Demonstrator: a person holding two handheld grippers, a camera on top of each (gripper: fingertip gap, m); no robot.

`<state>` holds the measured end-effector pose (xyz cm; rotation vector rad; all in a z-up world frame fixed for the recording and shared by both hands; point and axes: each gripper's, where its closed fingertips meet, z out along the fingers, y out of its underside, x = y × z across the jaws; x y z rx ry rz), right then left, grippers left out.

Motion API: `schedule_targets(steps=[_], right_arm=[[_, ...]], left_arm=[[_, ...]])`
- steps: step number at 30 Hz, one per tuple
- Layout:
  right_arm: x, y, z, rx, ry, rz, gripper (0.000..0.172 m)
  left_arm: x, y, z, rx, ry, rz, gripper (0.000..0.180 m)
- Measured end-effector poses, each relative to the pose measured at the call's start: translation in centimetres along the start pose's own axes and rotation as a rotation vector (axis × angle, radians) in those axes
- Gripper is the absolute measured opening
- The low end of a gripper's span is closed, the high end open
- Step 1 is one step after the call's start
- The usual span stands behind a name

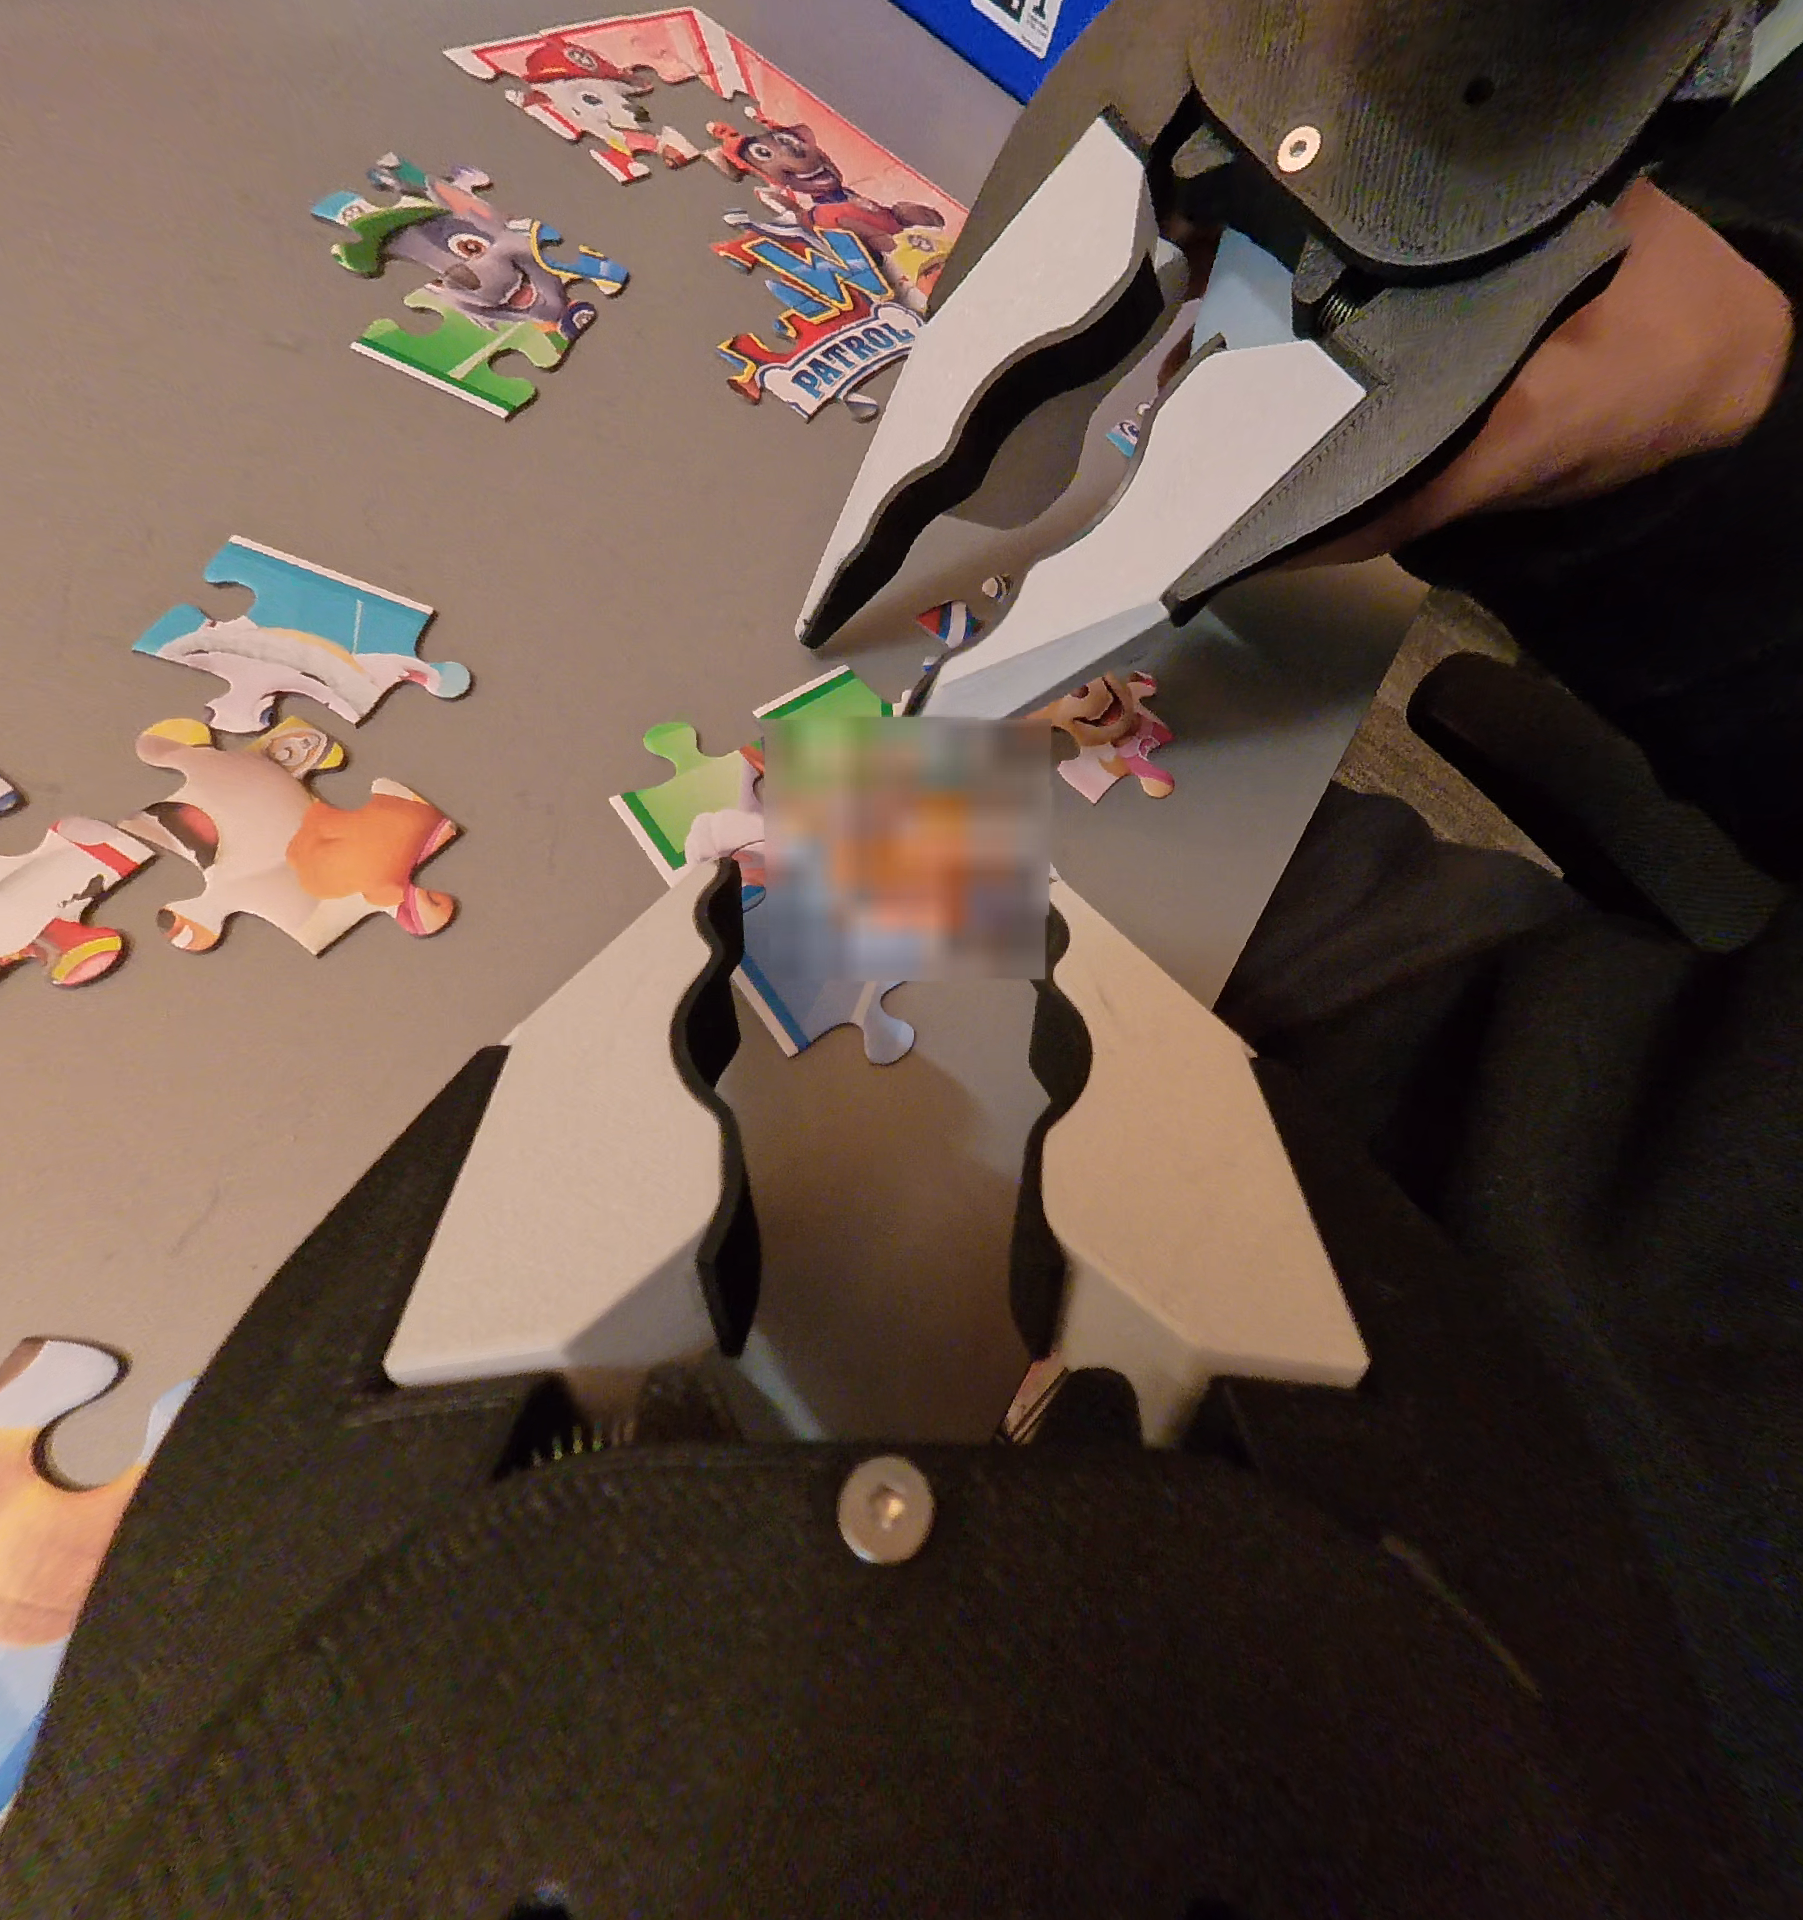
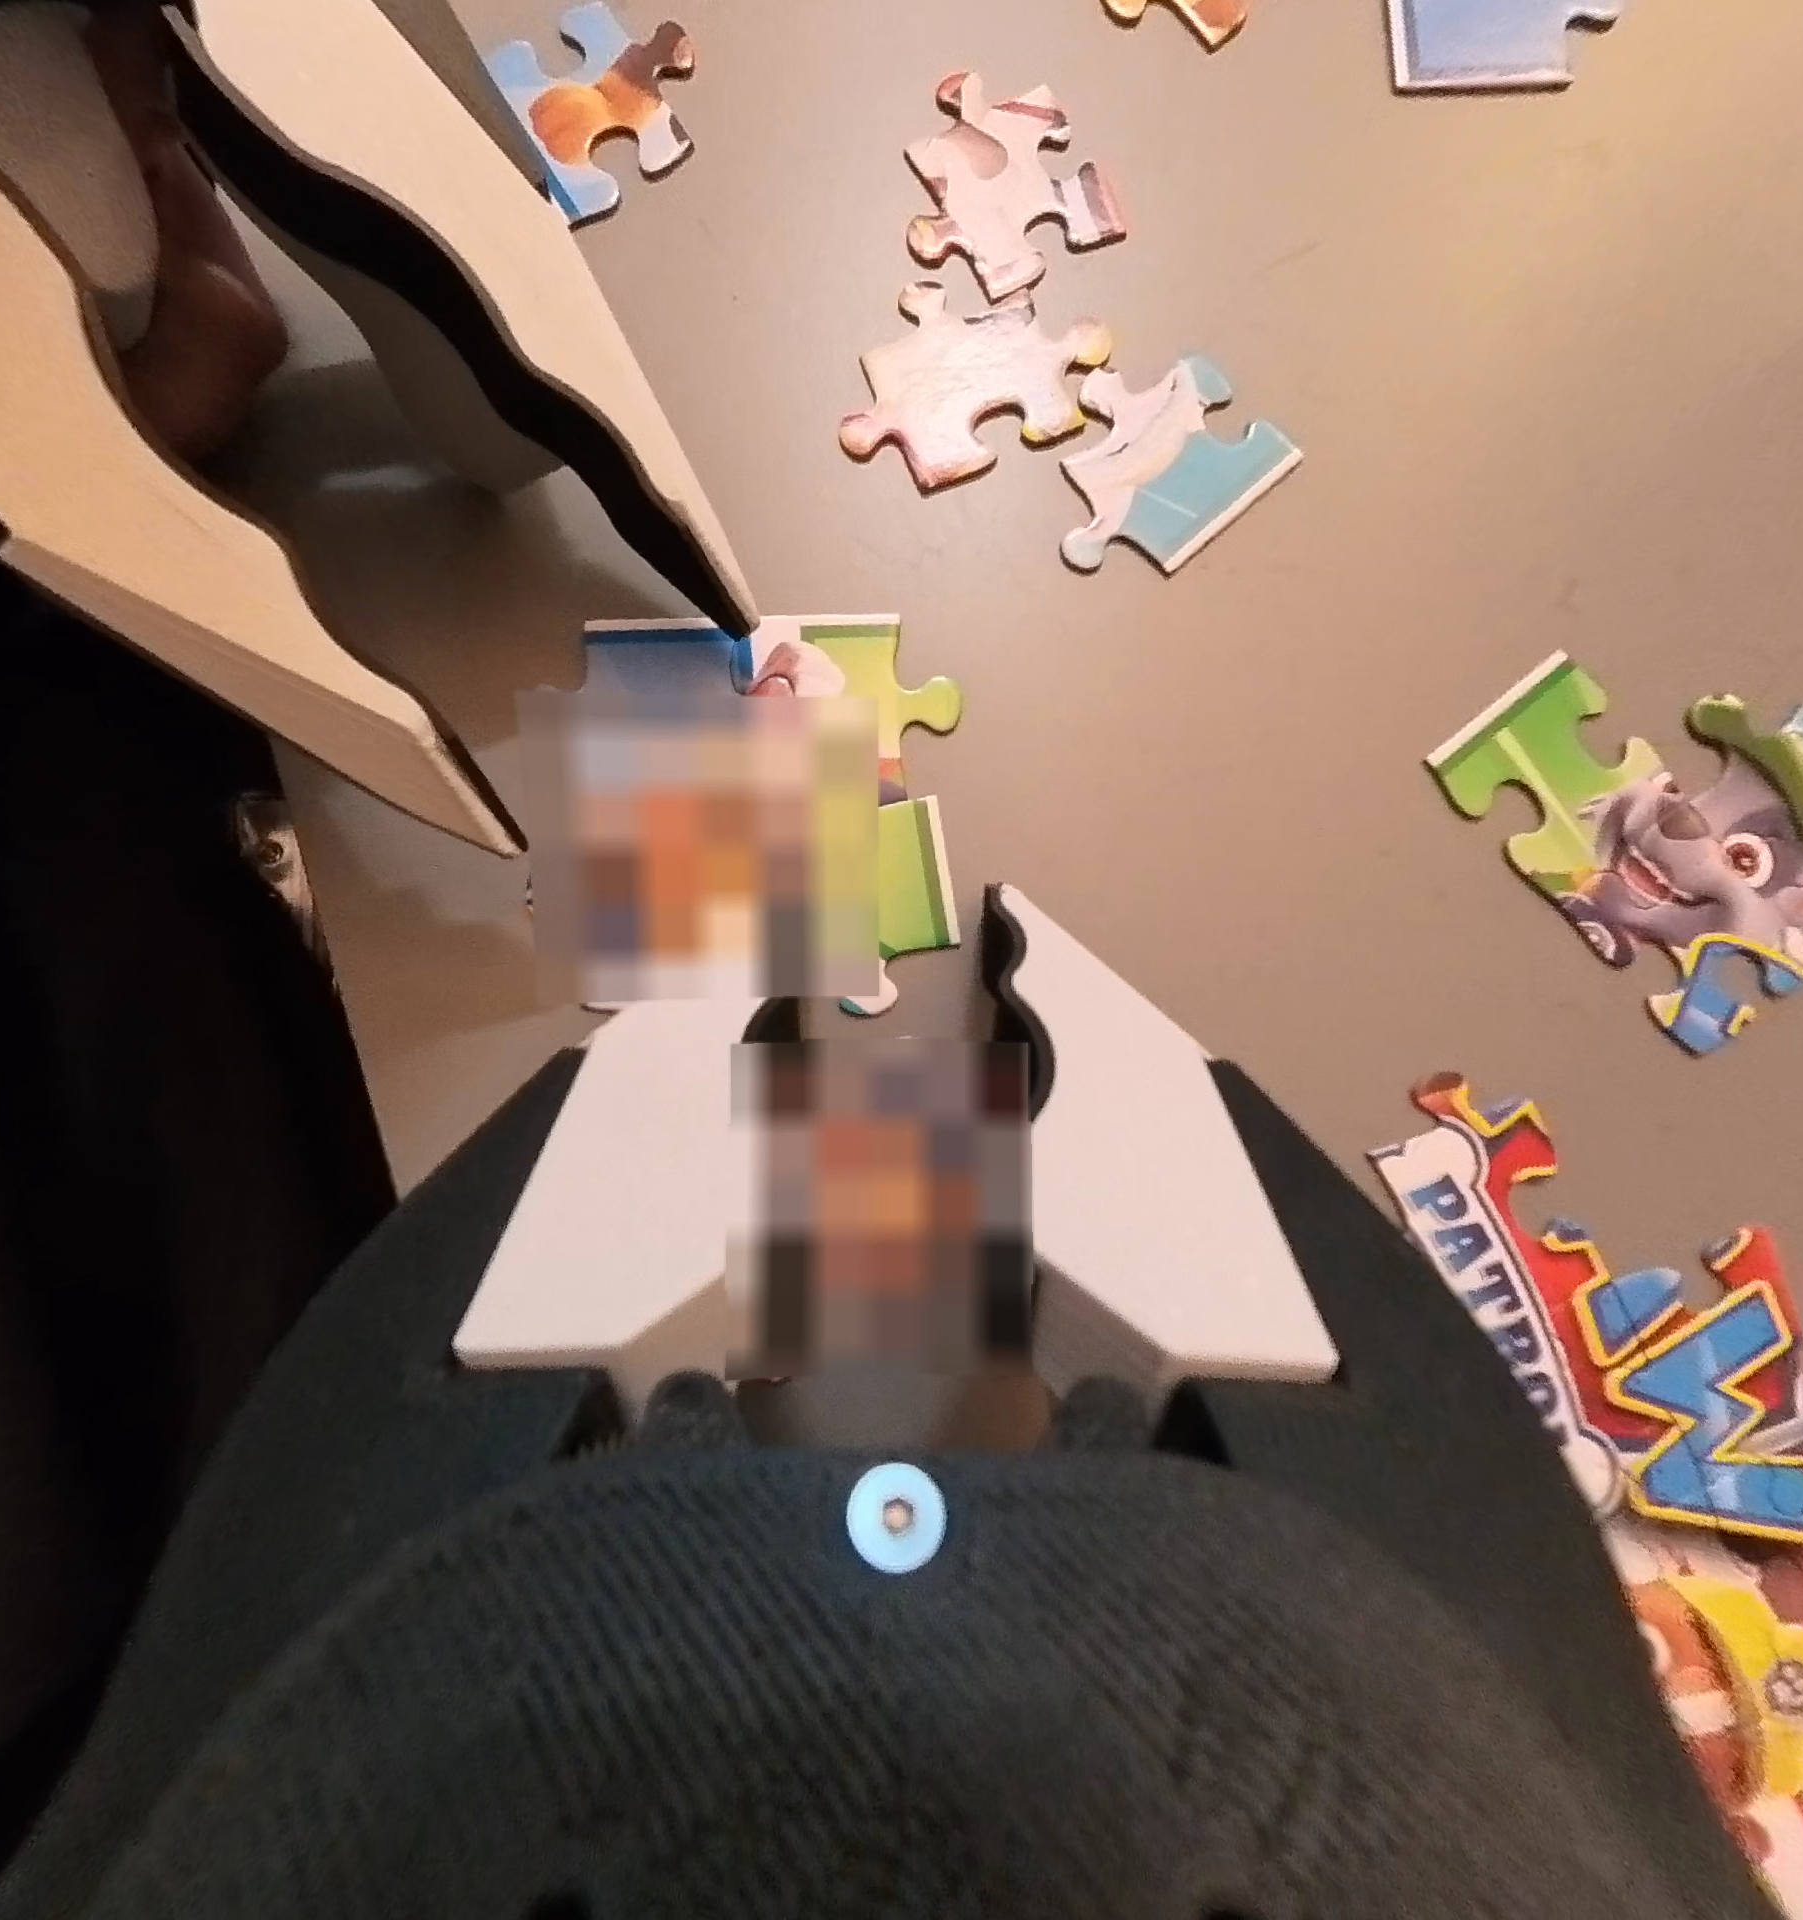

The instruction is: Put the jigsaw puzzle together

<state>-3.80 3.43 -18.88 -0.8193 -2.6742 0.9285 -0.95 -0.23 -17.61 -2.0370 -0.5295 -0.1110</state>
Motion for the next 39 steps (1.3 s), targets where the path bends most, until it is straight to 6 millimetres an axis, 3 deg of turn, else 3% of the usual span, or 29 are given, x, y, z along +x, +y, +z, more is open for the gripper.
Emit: schedule_targets(steps=[5,13,22,27,32,39], right_arm=[[-0.3,-0.8,-0.5,0.043,0.006,-0.002,0.031],[-2.2,-0.7,0.2,0.047,-0.06,-0.034,0.006],[-2.4,-0.8,0.6,0.036,-0.056,-0.052,0.003],[-2.2,-1.0,0.3,0.043,-0.044,-0.056,0.004],[0.0,-1.4,-1.1,0.092,0.018,-0.013,0.013],[0.0,-0.2,0.0,0.055,0.008,-0.008,0.029]], left_arm=[[0.0,0.0,0.0,-0.001,-0.002,0.002,0.052],[0.0,0.0,0.0,0.0,-0.001,0.001,0.052],[0.0,0.0,0.0,0.0,0.0,-0.001,0.052],[0.0,0.0,0.0,0.001,0.002,-0.003,0.052],[0.0,0.0,0.0,0.002,0.005,-0.006,0.052],[0.0,-0.1,0.0,0.004,0.008,-0.011,0.052]])
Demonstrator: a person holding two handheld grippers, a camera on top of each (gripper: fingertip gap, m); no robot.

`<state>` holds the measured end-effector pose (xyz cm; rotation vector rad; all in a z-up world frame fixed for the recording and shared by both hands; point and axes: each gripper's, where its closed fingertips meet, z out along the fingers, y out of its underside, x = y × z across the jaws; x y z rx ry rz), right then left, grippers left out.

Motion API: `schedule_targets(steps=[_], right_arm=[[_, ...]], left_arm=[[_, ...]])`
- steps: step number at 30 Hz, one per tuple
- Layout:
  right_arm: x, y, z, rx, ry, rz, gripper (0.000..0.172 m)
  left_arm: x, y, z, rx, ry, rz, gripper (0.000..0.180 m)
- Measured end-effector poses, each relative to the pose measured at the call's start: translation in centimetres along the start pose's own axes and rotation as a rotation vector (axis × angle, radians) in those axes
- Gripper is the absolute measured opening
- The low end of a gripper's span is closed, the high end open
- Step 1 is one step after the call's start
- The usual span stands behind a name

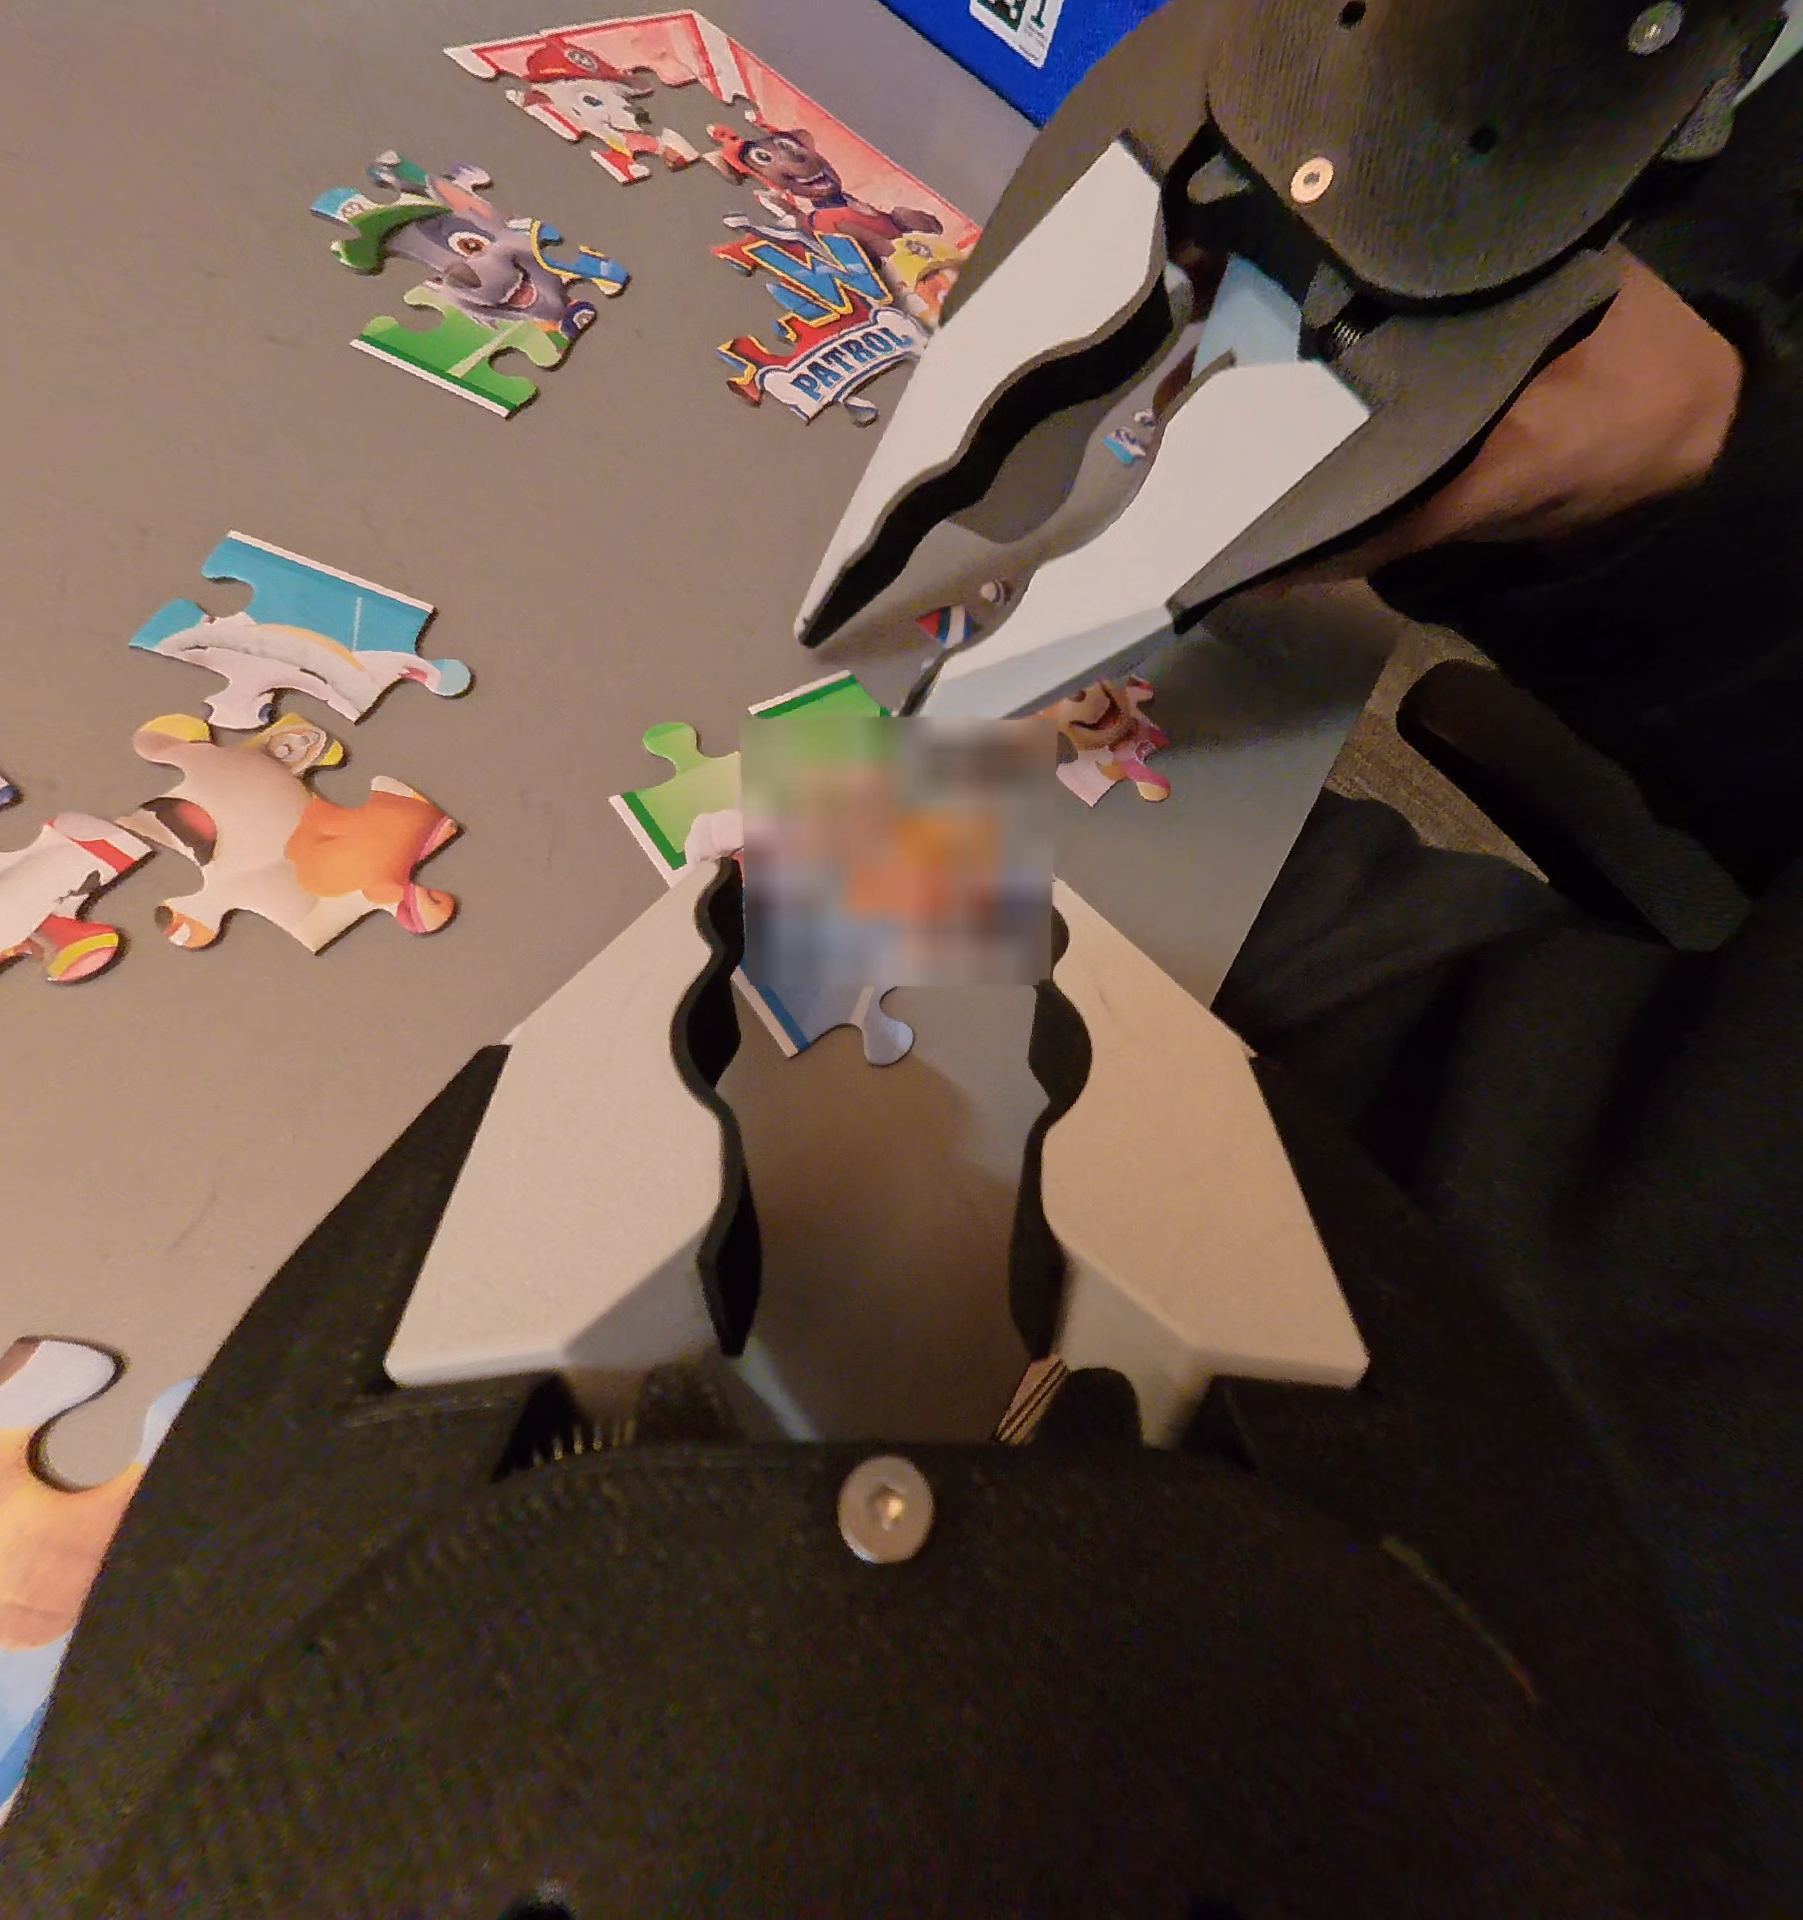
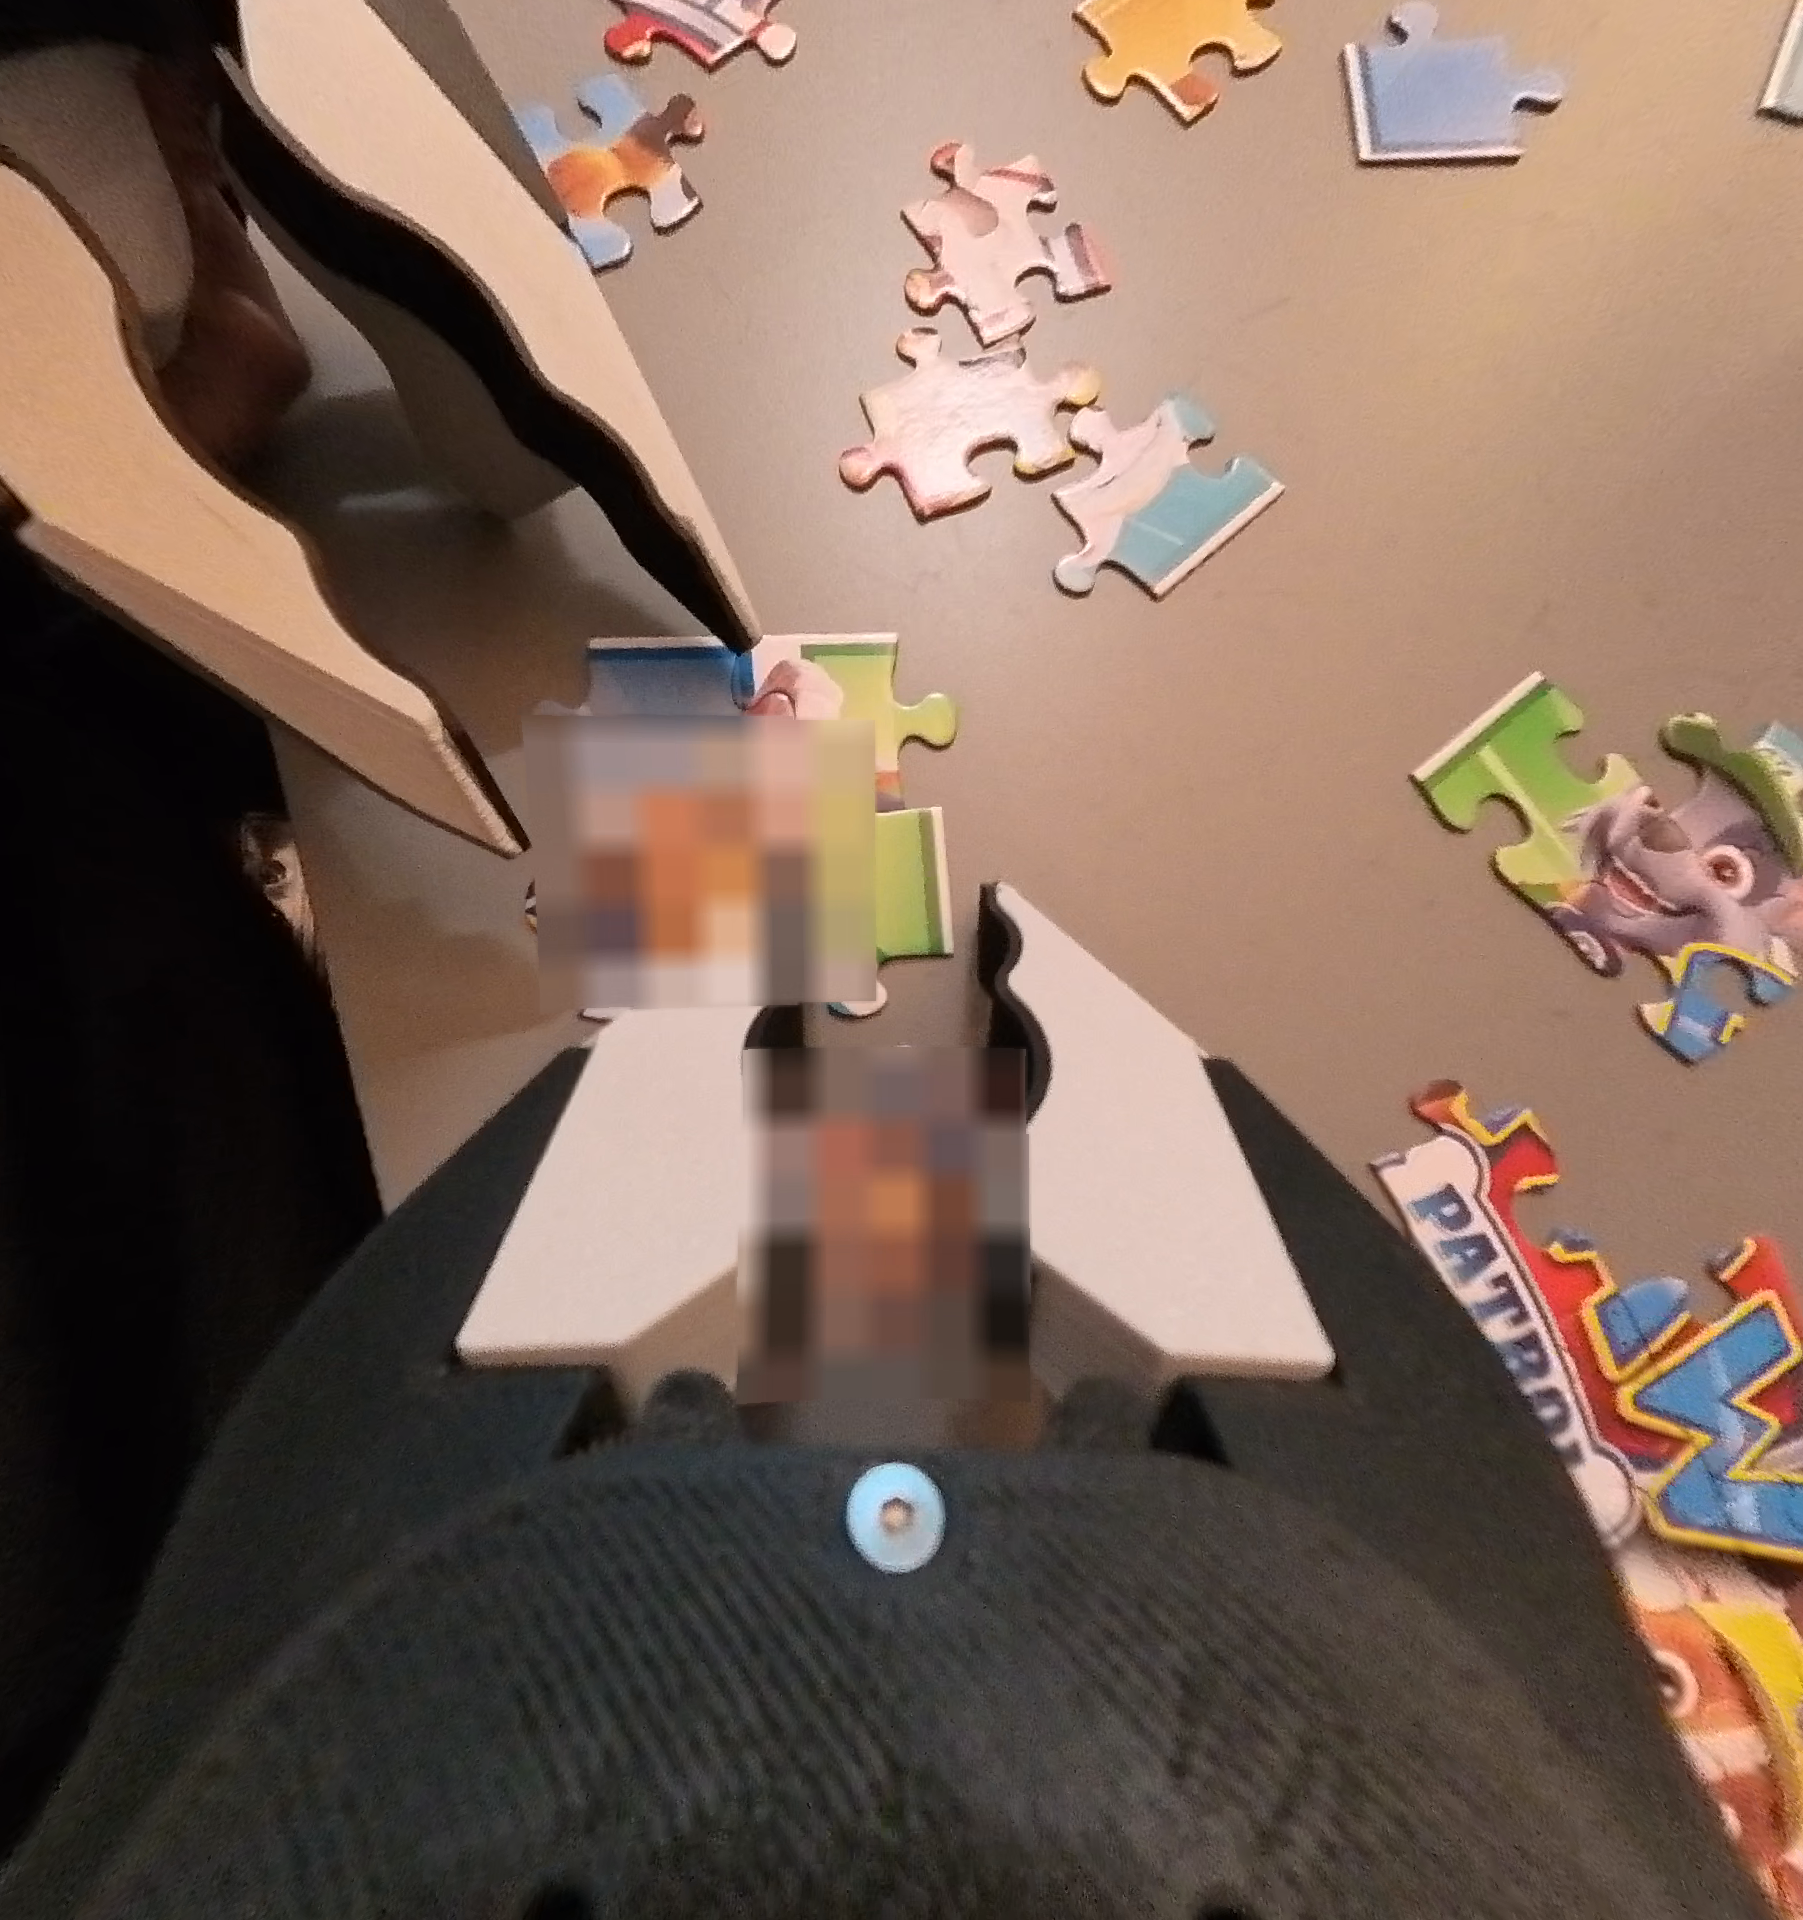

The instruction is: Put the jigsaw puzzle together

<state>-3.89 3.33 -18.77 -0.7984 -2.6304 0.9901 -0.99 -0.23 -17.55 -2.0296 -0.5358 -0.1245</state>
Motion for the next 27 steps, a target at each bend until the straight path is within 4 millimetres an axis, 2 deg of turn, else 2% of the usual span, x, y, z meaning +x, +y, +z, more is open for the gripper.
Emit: schedule_targets(steps=[6,17,23,27], right_arm=[[1.2,-0.1,0.2,0.001,0.019,0.003,0.029],[5.8,0.1,-0.1,-0.008,0.122,0.004,0.026],[3.6,-0.9,-2.3,0.102,0.103,0.044,0.025],[-0.8,-1.1,-3.3,0.171,0.015,0.106,0.027]], left_arm=[[0.0,0.0,0.0,0.0,0.001,-0.001,0.052],[0.0,0.0,0.0,0.001,0.003,-0.004,0.052],[0.2,-0.3,-0.3,0.026,0.021,-0.007,0.052],[0.2,-0.9,-0.7,0.065,0.033,-0.026,0.052]])
